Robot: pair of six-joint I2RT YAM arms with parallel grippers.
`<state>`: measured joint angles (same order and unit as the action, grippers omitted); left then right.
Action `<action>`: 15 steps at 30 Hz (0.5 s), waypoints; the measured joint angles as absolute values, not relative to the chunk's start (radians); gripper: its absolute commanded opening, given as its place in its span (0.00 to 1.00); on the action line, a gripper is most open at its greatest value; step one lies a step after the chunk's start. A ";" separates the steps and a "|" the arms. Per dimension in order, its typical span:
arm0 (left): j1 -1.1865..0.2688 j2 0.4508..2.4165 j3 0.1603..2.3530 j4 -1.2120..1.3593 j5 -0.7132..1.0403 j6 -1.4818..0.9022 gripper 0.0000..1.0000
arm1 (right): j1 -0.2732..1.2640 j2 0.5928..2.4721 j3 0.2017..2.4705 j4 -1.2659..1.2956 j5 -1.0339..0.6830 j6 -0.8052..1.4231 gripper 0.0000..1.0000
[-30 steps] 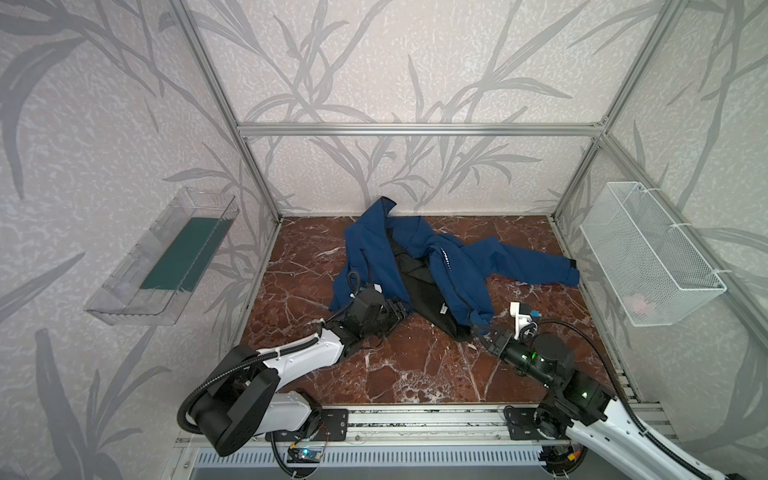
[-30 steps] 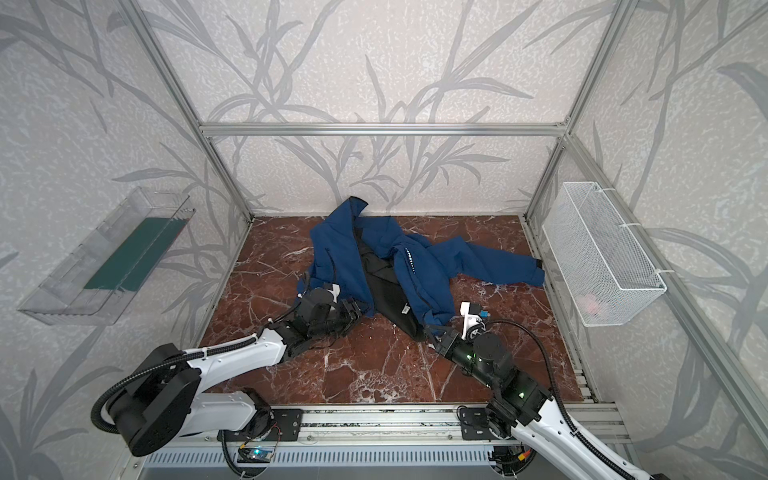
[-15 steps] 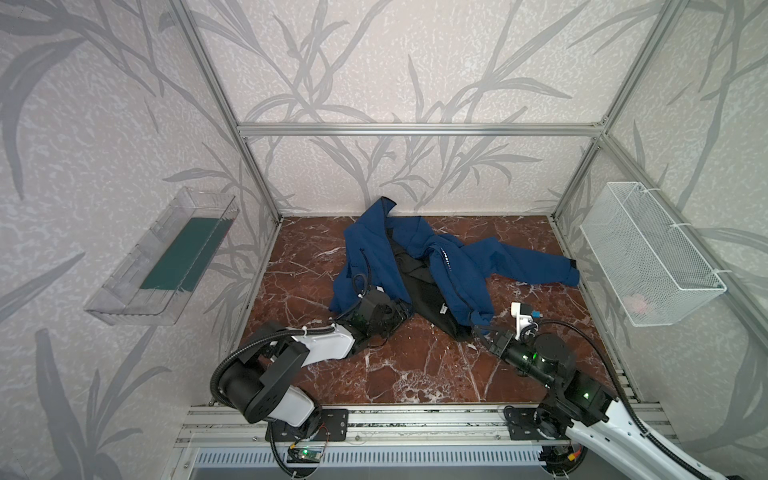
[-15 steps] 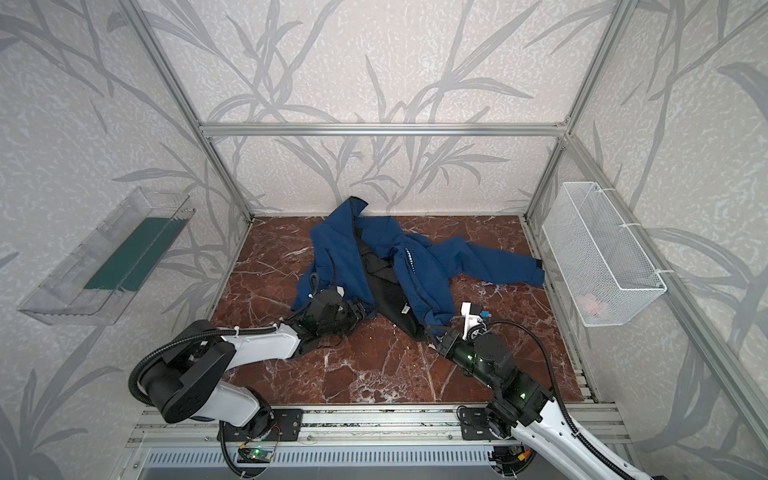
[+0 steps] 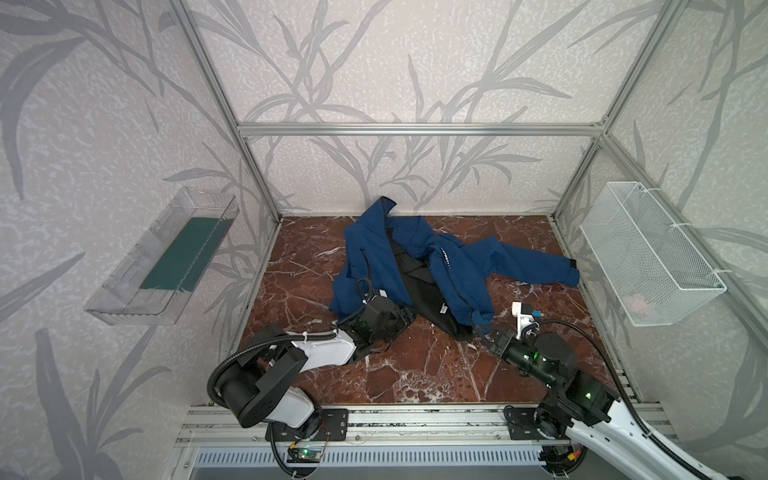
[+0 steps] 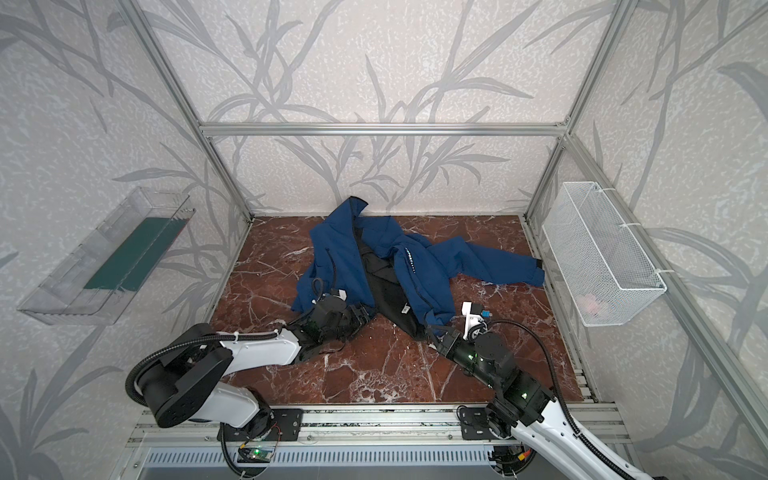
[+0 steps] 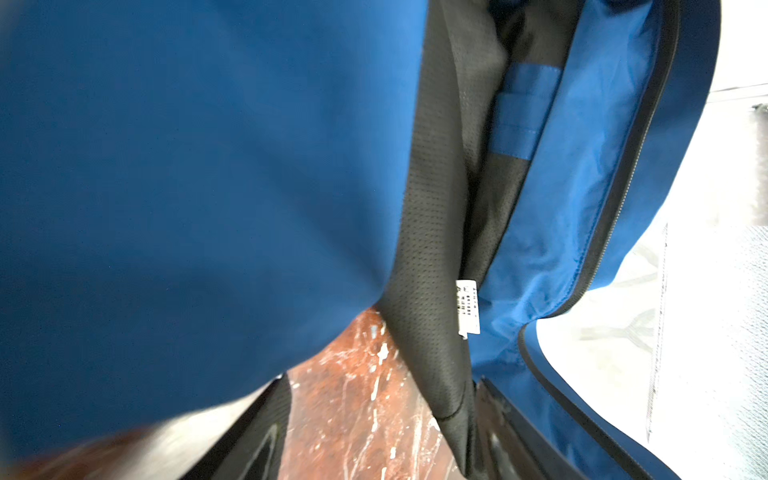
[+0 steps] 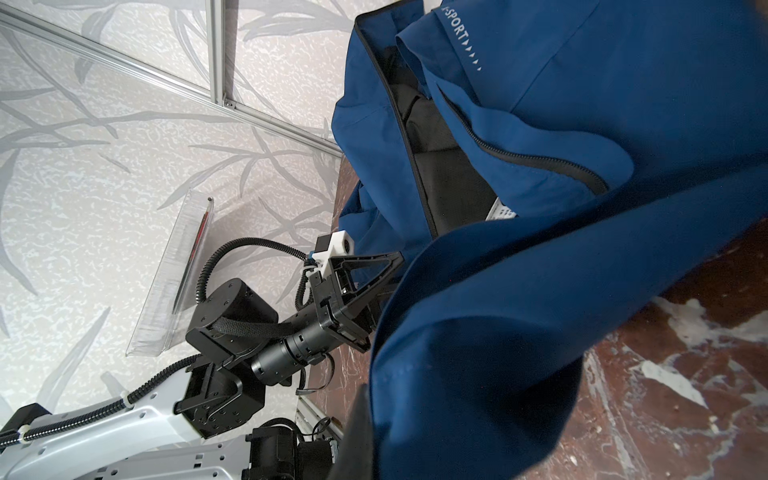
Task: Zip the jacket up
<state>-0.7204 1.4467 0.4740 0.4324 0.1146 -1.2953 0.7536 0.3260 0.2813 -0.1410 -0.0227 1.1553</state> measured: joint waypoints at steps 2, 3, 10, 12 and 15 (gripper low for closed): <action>-0.720 1.429 0.463 0.425 0.081 -1.290 0.69 | 0.753 0.326 0.281 -0.142 -0.023 1.155 0.00; -0.719 1.430 0.463 0.426 0.071 -1.286 0.66 | 0.753 0.326 0.281 -0.141 -0.023 1.156 0.00; -0.688 1.573 0.493 0.556 0.105 -1.299 0.55 | 0.752 0.313 0.281 -0.144 -0.020 1.156 0.00; -0.686 1.614 0.503 0.593 0.122 -1.306 0.53 | 0.752 0.306 0.281 -0.146 -0.018 1.156 0.00; -0.686 1.639 0.503 0.634 0.134 -1.314 0.46 | 0.750 0.299 0.281 -0.150 -0.017 1.156 0.00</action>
